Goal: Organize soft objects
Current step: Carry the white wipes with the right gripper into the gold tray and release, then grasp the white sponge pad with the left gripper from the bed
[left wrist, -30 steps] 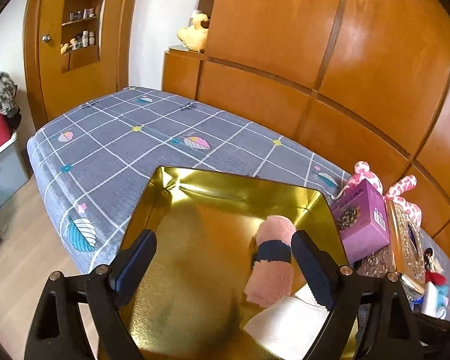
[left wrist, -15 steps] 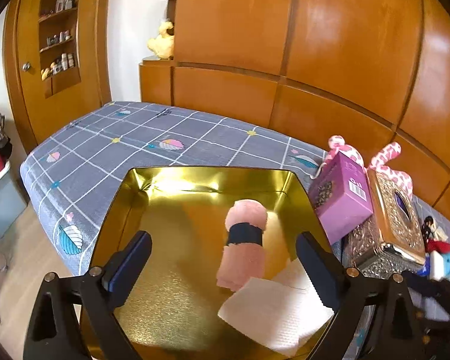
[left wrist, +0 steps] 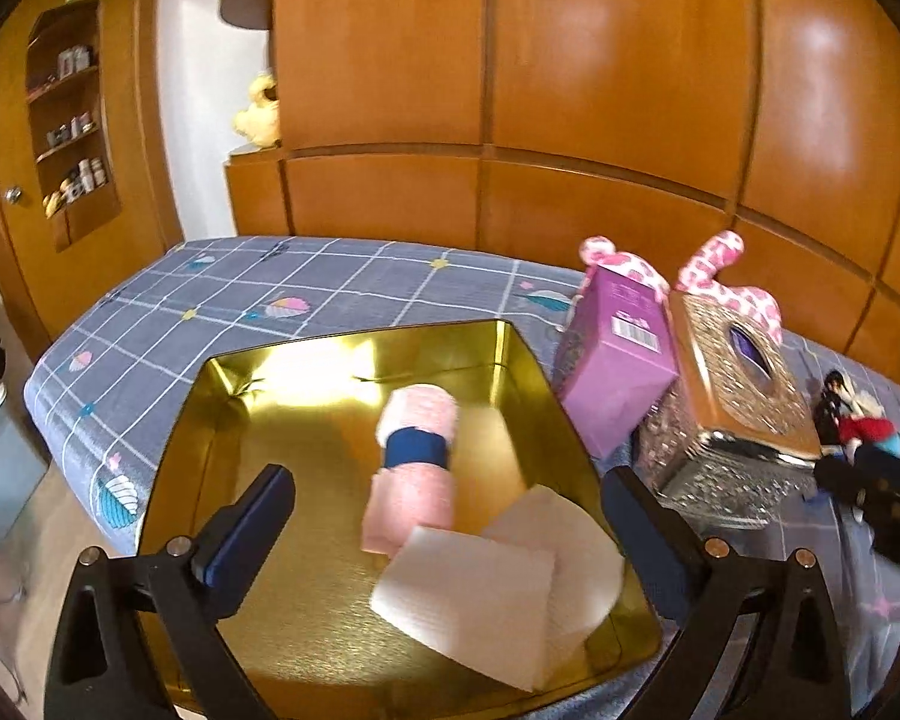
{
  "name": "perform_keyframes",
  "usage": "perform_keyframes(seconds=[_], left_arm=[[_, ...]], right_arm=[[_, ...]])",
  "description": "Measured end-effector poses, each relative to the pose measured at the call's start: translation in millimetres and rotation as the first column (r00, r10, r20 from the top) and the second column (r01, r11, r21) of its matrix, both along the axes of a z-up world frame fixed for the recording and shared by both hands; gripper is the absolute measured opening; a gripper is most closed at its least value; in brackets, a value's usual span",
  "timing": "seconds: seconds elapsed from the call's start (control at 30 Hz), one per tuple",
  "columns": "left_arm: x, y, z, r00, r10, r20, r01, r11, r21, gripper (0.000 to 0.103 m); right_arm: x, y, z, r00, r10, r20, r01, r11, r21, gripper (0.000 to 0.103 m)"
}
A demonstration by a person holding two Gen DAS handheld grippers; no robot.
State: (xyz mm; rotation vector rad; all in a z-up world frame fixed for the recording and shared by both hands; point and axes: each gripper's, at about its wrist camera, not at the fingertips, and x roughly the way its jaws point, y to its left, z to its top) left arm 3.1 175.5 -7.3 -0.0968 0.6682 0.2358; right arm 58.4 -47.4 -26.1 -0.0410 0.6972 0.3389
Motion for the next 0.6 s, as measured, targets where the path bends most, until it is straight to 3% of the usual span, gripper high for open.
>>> perform_keyframes(seconds=[0.23,0.43,0.6], left_arm=[[-3.3,-29.9,-3.7,0.996,-0.094,-0.005,0.094,0.995,0.024,0.102],[-8.7,-61.4,-5.1,0.981,-0.192,0.001,0.192,0.981,0.032,0.102],[-15.2,-95.9,-1.7,0.938,-0.346,0.007,0.345,0.938,0.019,0.102]], right_arm=[[10.7,-57.0,4.0,0.992,-0.128,0.012,0.128,0.992,-0.005,0.071],[19.1,-125.1,12.6,0.962,-0.271,0.024,0.272,0.962,-0.007,0.071],[20.6,-193.2,16.1,0.905,-0.424,0.032,0.425,0.905,-0.001,0.071]])
